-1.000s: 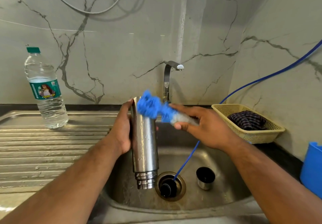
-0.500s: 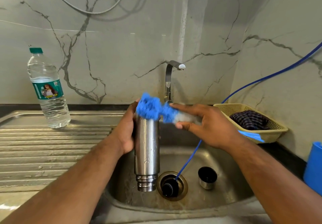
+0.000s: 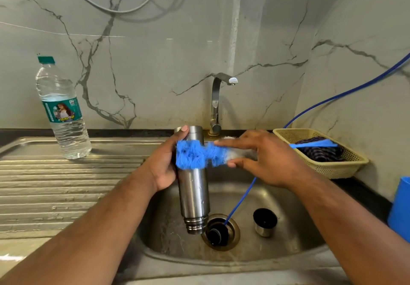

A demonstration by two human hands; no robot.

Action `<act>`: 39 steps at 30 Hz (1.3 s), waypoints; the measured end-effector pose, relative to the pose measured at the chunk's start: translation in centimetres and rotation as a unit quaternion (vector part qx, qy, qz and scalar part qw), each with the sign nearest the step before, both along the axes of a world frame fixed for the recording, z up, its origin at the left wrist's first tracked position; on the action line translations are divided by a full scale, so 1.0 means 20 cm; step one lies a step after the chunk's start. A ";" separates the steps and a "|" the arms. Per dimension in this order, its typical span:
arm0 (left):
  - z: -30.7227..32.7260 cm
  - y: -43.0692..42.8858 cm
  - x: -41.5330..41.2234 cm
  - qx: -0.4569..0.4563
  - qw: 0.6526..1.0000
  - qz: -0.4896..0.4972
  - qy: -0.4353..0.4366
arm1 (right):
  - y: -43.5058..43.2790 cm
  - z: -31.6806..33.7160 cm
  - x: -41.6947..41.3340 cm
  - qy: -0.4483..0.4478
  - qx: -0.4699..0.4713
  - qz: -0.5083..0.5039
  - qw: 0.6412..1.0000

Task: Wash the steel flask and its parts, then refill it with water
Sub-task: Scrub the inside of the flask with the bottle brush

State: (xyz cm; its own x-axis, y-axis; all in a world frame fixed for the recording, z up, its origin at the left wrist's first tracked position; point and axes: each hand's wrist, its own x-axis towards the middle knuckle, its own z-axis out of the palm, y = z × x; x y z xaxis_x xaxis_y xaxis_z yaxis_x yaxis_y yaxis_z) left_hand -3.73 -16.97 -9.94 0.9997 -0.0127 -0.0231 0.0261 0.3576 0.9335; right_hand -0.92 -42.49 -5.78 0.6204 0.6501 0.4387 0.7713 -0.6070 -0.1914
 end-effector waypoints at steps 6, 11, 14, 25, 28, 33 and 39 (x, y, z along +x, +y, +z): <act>0.00 0.01 -0.02 0.031 0.999 -0.025 -0.005 | 0.01 0.00 -0.02 0.021 -0.034 0.030 0.999; 0.02 0.00 0.00 0.000 0.998 0.060 -0.003 | 0.02 -0.02 -0.05 0.070 -0.163 0.039 0.983; 0.02 0.01 0.00 -0.032 0.998 0.051 0.010 | 0.02 -0.02 -0.04 0.048 -0.103 0.005 0.994; 0.02 0.03 -0.01 -0.094 0.995 0.010 -0.032 | 0.01 -0.02 0.00 0.024 0.048 -0.040 0.998; 0.03 0.02 -0.01 -0.058 0.997 0.029 -0.047 | 0.01 -0.03 -0.01 0.061 0.074 0.011 0.995; 0.03 0.00 0.00 0.011 0.998 0.043 -0.047 | 0.06 -0.04 -0.03 0.050 0.131 -0.017 0.990; 0.04 0.00 0.01 -0.053 0.997 0.026 -0.040 | 0.07 -0.04 -0.03 0.040 0.195 -0.050 0.979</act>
